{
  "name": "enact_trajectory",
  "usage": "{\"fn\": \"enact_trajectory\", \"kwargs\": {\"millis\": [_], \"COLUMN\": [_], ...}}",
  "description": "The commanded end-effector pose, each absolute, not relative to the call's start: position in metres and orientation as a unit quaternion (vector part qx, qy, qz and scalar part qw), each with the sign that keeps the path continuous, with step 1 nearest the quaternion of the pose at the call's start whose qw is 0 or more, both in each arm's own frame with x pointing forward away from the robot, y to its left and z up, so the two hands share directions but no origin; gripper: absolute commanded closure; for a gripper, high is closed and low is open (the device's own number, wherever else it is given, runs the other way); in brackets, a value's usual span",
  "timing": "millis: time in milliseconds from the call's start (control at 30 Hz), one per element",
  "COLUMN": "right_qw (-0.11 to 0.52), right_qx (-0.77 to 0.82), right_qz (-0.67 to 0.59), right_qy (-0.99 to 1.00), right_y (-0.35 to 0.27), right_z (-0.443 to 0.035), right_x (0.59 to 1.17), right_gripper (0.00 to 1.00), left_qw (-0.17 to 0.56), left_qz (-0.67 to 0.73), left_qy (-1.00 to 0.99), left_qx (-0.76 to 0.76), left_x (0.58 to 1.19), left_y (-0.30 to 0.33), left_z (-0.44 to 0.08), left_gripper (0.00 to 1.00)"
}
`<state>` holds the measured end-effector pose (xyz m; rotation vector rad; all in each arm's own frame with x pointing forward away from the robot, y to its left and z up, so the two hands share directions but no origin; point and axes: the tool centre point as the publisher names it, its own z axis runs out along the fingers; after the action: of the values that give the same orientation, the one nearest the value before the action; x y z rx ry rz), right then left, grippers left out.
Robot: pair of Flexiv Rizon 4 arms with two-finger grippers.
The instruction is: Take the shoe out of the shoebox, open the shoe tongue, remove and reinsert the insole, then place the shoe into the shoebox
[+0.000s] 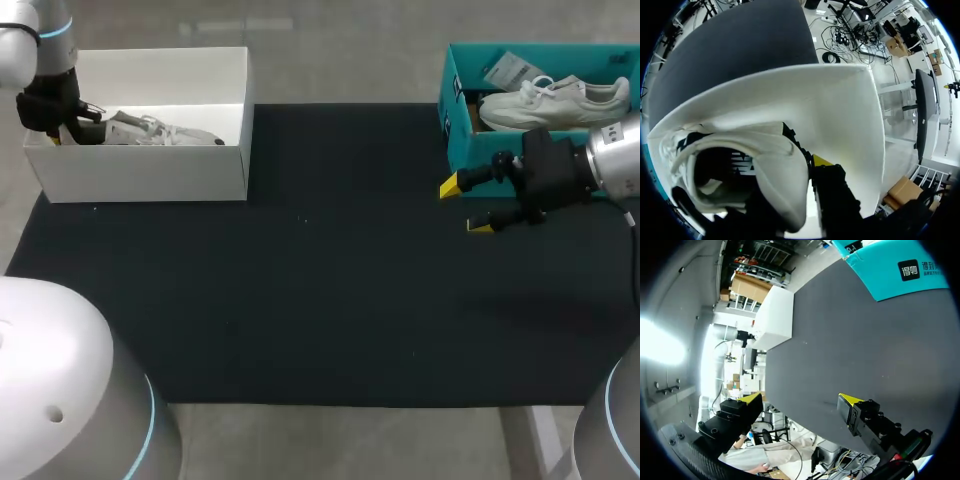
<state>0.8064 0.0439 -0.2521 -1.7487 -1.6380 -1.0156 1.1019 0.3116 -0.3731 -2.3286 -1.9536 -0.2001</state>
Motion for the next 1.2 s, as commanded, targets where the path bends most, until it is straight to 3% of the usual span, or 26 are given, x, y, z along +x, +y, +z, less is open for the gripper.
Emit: {"fn": "enact_trajectory", "kwargs": {"millis": [33,367,400,467,500,1200], "right_qw": [0.265,0.265,0.265,0.265,0.265,0.265], "right_qx": [-0.649,-0.649,-0.649,-0.649,-0.649,-0.649], "right_qz": [-0.375,-0.375,-0.375,-0.375,-0.375,-0.375], "right_qy": [-0.606,-0.606,-0.606,-0.606,-0.606,-0.606], "right_y": [0.045,0.045,0.045,0.045,0.045,0.045], "right_z": [-0.252,-0.252,-0.252,-0.252,-0.252,-0.252], "right_x": [0.806,0.806,0.806,0.806,0.806,0.806], "right_gripper": [0.0,0.0,0.0,0.0,0.0,0.0], "left_qw": [0.054,0.079,0.08,0.081,0.081,0.037], "left_qz": [-0.068,-0.066,-0.065,-0.063,-0.062,-0.006], "left_qy": [-0.642,-0.65,-0.649,-0.649,-0.649,-0.729], "left_qx": [-0.762,-0.753,-0.753,-0.754,-0.754,-0.683], "left_x": [1.101,1.095,1.095,1.096,1.096,1.09], "left_y": [0.309,0.309,0.309,0.309,0.309,0.288], "left_z": [-0.385,-0.409,-0.409,-0.408,-0.407,-0.291], "left_gripper": [1.0,1.0,0.6,0.16,0.01,0.0]}}
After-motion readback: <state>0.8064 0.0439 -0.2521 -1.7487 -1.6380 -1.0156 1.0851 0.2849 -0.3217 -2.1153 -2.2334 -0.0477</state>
